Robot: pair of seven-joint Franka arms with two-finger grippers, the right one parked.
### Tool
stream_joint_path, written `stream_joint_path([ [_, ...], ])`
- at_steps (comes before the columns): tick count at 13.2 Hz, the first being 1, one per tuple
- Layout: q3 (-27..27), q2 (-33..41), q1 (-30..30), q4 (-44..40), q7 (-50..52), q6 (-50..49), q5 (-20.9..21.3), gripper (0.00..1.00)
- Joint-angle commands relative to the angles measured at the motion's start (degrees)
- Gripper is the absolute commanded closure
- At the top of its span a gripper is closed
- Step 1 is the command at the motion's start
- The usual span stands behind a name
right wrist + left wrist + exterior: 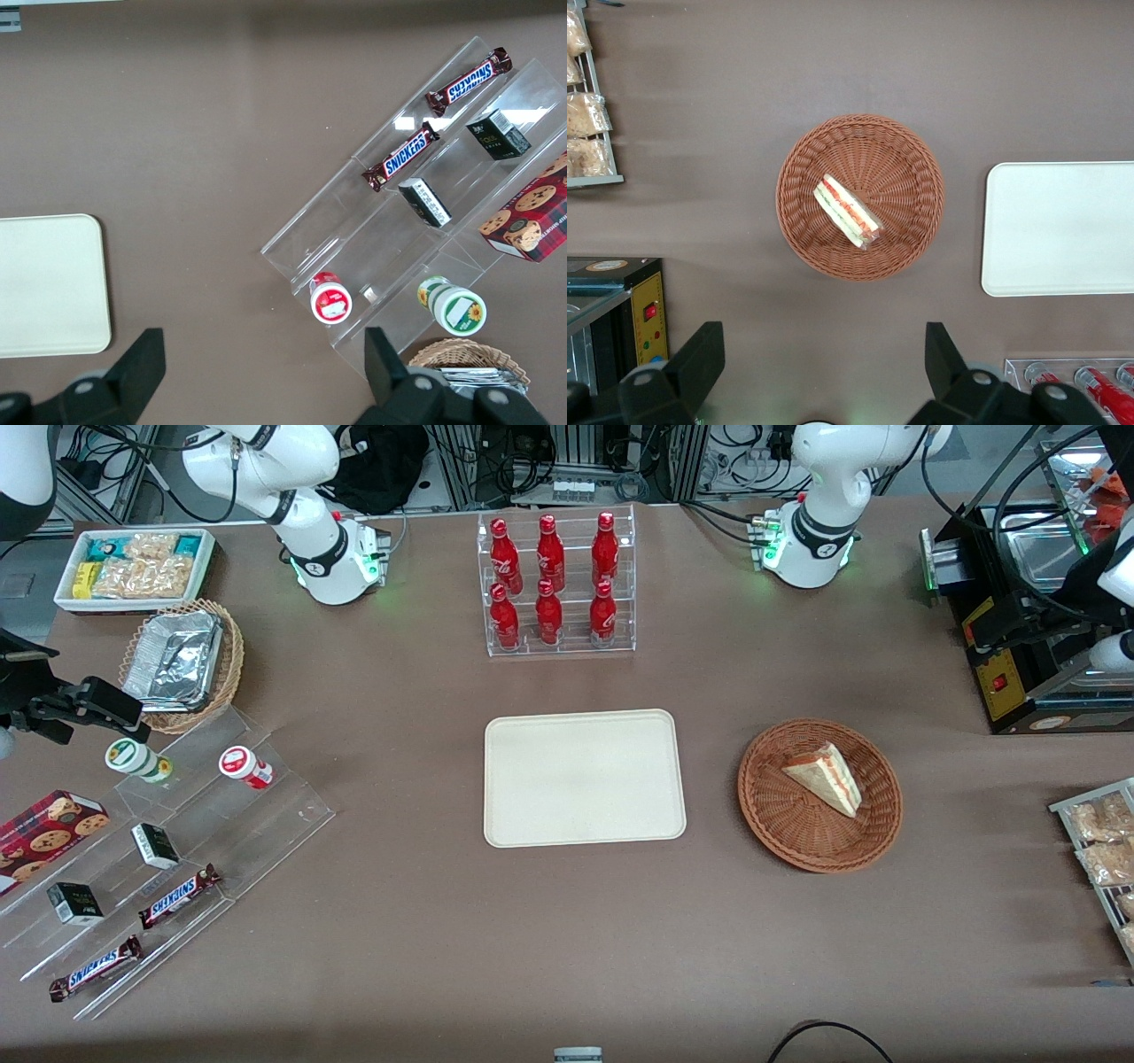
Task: Place sandwich from basket to tray
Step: 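Move the left gripper over the wicker basket holding the wrapped sandwich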
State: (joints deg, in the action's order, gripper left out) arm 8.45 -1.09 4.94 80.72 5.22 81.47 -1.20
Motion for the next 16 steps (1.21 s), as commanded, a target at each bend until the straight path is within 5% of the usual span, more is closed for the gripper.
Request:
stream_joint_path([
  [1,-0.37,0.56,-0.63,0.58,0.75,0.28,1.11,0.0],
  [5,-0.37,0.29,-0.46,4.25,0.84,-1.75,1.28,0.0],
  [10,-0.28,2.66,-0.54,25.23,4.69,10.78,1.72,0.0],
  [16,0.25,3.99,-0.54,42.49,32.76,30.9,2.25,0.0],
])
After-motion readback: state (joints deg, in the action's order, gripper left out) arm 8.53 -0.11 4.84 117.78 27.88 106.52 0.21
